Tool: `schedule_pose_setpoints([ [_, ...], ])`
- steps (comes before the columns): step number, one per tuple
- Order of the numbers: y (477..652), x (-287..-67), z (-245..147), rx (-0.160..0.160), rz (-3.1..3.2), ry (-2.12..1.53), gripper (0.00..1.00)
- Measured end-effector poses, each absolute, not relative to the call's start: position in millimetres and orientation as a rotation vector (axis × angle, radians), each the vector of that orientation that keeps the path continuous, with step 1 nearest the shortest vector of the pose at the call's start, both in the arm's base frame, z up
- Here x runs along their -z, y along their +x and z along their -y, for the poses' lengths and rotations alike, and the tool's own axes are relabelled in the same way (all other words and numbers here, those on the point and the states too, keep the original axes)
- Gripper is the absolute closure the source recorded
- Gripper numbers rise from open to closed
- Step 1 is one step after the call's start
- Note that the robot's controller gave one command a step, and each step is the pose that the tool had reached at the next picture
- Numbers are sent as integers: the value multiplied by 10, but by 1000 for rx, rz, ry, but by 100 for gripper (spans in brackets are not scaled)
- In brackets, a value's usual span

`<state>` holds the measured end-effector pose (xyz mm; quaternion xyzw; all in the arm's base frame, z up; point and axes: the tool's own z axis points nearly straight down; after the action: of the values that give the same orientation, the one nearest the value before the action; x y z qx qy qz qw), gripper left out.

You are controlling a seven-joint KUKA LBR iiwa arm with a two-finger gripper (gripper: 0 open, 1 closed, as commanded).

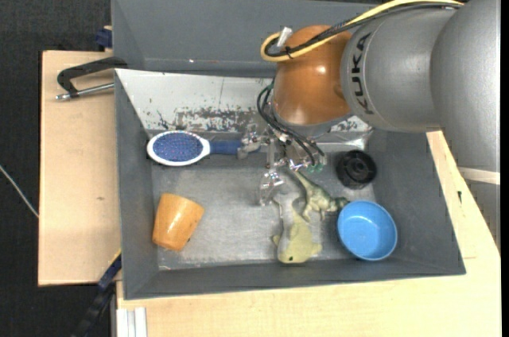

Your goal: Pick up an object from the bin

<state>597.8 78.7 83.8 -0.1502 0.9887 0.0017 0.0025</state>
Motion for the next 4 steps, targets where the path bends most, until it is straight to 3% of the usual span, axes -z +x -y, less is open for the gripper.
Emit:
schedule_pose_setpoints([
  [1,6039,-1258,-189,4,-3021,-827,0],
  [2,5676,-729,200,-1,-2922,-1126,0],
  [3,5006,-710,920,0,-2780,-1461,0],
  [4,5016,-709,898,0,-2776,-1467,100],
])
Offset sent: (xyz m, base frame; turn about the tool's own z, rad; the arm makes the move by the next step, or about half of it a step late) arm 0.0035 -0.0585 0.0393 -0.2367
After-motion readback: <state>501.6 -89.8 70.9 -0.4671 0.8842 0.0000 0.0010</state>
